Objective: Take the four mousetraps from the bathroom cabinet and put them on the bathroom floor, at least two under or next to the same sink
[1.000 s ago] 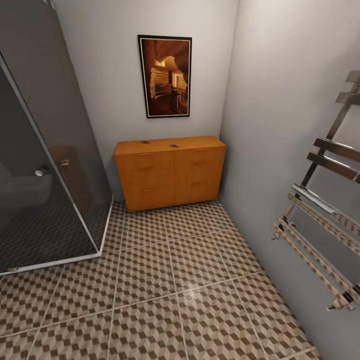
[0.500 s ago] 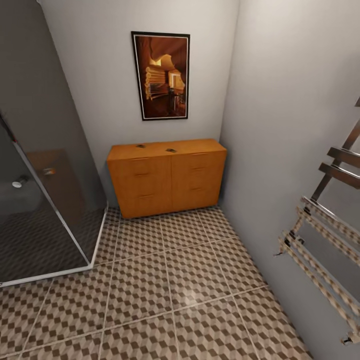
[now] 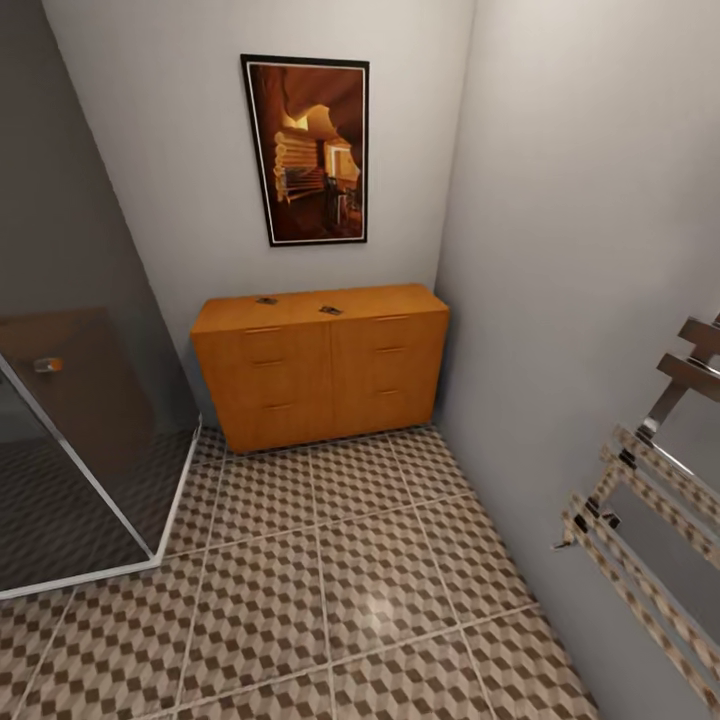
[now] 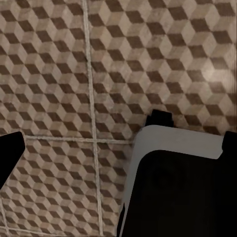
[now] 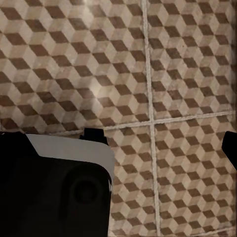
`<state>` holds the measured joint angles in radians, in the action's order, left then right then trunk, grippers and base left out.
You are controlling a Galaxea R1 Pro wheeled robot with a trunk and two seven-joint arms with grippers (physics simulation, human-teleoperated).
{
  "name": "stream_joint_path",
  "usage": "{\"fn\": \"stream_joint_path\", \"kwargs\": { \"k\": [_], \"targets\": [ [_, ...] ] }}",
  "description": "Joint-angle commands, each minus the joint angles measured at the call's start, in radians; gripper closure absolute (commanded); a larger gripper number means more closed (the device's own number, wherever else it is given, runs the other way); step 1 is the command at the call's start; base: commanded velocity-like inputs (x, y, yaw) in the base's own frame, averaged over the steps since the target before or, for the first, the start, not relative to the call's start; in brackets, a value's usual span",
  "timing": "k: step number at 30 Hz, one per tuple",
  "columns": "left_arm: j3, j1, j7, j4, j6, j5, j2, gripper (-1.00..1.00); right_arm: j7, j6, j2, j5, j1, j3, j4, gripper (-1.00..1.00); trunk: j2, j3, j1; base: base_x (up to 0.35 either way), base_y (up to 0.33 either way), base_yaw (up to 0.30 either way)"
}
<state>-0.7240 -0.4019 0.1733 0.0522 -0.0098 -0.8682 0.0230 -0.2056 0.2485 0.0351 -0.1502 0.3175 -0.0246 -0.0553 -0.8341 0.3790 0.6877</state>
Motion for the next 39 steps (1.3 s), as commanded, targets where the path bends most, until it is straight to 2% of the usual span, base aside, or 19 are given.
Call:
{"fn": "stream_joint_path", "kwargs": {
  "k": [1, 20, 39],
  "targets": [
    [0.0, 0.0, 0.0, 0.0, 0.0, 0.0, 0.0, -1.0, 0.0, 0.0, 0.0, 0.001, 0.0, 0.0, 0.0, -1.0, 0.0, 0.0, 0.0, 0.324, -0.14, 0.0],
    [0.0, 0.0, 0.0, 0.0, 0.0, 0.0, 0.0, -1.0, 0.0, 0.004, 0.001, 0.002, 0.0, 0.0, 0.003, -1.0, 0.0, 0.0, 0.0, 0.324, -0.14, 0.013],
    [0.0, 0.0, 0.0, 0.0, -0.001, 0.0, 0.0, -1.0, -0.005, 0.003, 0.003, 0.001, 0.0, 0.0, 0.003, -1.0, 0.0, 0.005, 0.0, 0.299, -0.133, 0.269]
  ]
}}
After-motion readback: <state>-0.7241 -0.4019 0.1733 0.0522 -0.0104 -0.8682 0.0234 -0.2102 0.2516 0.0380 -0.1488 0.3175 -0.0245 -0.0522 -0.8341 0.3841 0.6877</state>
